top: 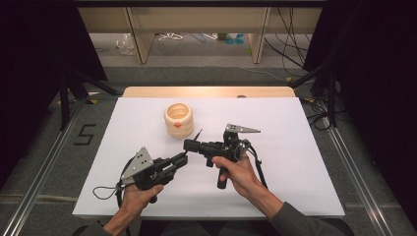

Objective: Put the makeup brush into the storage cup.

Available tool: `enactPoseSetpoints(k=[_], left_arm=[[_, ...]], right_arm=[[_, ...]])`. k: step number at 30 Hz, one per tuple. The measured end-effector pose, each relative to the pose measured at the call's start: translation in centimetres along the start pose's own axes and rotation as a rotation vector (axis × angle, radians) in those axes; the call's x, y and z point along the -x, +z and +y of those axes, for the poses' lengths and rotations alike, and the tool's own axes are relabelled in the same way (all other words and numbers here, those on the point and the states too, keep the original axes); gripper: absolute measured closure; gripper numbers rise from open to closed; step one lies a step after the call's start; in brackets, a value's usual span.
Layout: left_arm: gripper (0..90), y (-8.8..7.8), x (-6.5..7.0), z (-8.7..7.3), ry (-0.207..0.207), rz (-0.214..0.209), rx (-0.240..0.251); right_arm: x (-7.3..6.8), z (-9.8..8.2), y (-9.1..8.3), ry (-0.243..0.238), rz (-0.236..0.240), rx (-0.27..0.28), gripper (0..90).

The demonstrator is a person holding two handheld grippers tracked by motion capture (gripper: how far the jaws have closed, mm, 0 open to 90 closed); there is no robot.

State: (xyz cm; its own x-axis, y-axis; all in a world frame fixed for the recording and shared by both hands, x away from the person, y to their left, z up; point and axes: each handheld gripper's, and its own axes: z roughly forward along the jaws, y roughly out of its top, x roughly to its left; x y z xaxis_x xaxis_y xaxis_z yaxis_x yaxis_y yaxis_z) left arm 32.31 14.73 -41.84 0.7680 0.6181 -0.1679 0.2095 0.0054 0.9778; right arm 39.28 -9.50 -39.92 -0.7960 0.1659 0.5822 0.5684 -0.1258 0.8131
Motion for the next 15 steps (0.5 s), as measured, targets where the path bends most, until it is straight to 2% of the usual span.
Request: enactPoseSetpoints(k=[1, 2, 3, 4, 5, 6, 10, 13, 15], left_arm=[[79.8, 0.0, 0.1, 0.0, -0.003, 0.001, -0.002], [78.5, 0.1, 0.0, 0.1, 0.02, -0.01, -0.005], [76.5, 0.1, 0.1, 0.1, 0.019, -0.007, -0.009], [73.9, 0.1, 0.1, 0.1, 0.035, -0.011, -0.012], [68.8, 0.1, 0.1, 0.1, 0.037, -0.007, -0.012], [65.2, 0.1, 0.1, 0.1, 0.039, -0.007, -0.014], [53.5, 0.2, 0.4, 0.0, 0.046, 0.009, -0.026], [49.0, 0.2, 0.3, 0.0, 0.059, 0.018, -0.037], [46.1, 0.2, 0.3, -0.1, 0.044, 0.029, -0.041]], right_arm=[[0.0, 0.0, 0.0, 0.0, 0.0, 0.0, 85.6], [-0.2, 0.0, 0.0, -0.009, 0.003, -0.006, 85.6], [-0.3, 0.0, 0.1, -0.003, 0.01, -0.009, 85.6], [-0.5, 0.1, 0.1, -0.007, 0.011, -0.009, 85.7], [-0.7, 0.1, 0.2, -0.017, 0.012, -0.015, 85.7], [-0.8, 0.2, 0.3, -0.049, 0.012, -0.006, 85.7], [-1.0, 0.4, 0.1, -0.077, -0.006, -0.024, 85.7], [-1.0, 0.4, 0.0, -0.09, -0.018, -0.041, 85.7], [-1.0, 0.4, 0.0, -0.1, -0.025, -0.049, 85.7]])
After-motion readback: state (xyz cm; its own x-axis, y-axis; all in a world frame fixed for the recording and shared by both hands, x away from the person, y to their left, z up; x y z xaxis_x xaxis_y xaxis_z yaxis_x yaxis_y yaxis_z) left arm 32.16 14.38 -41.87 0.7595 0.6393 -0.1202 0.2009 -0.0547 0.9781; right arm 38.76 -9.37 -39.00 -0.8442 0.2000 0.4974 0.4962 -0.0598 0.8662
